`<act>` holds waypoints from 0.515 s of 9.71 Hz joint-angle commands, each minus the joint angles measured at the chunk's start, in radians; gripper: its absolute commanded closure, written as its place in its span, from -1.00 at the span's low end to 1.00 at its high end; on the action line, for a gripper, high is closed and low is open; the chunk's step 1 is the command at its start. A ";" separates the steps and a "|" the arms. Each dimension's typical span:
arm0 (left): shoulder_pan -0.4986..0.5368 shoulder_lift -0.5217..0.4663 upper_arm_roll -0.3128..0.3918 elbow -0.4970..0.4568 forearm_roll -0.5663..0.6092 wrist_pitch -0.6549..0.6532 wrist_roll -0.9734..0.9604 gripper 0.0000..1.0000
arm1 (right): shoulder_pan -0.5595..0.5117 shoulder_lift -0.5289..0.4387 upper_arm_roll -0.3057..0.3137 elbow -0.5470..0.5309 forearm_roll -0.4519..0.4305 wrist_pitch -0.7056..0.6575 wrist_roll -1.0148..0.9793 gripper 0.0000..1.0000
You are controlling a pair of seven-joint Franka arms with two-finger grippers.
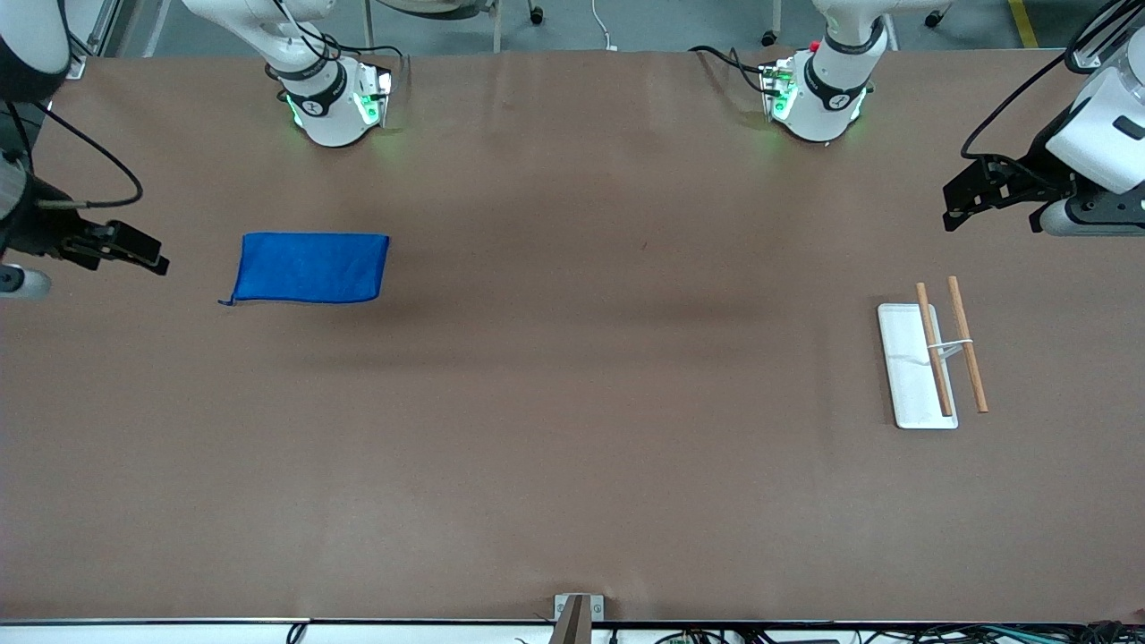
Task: Right arm passes towel to left arm to hang
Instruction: 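Reach the right gripper down to the blue towel's edge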
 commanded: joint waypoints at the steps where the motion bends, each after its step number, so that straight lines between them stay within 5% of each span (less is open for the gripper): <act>1: -0.002 0.022 -0.005 0.002 0.014 -0.020 0.014 -1.00 | -0.026 -0.026 0.005 -0.169 0.000 0.109 -0.015 -0.96; 5: -0.003 0.022 -0.005 0.002 0.008 -0.034 0.014 -1.00 | -0.033 -0.021 0.006 -0.485 -0.002 0.472 -0.034 -0.95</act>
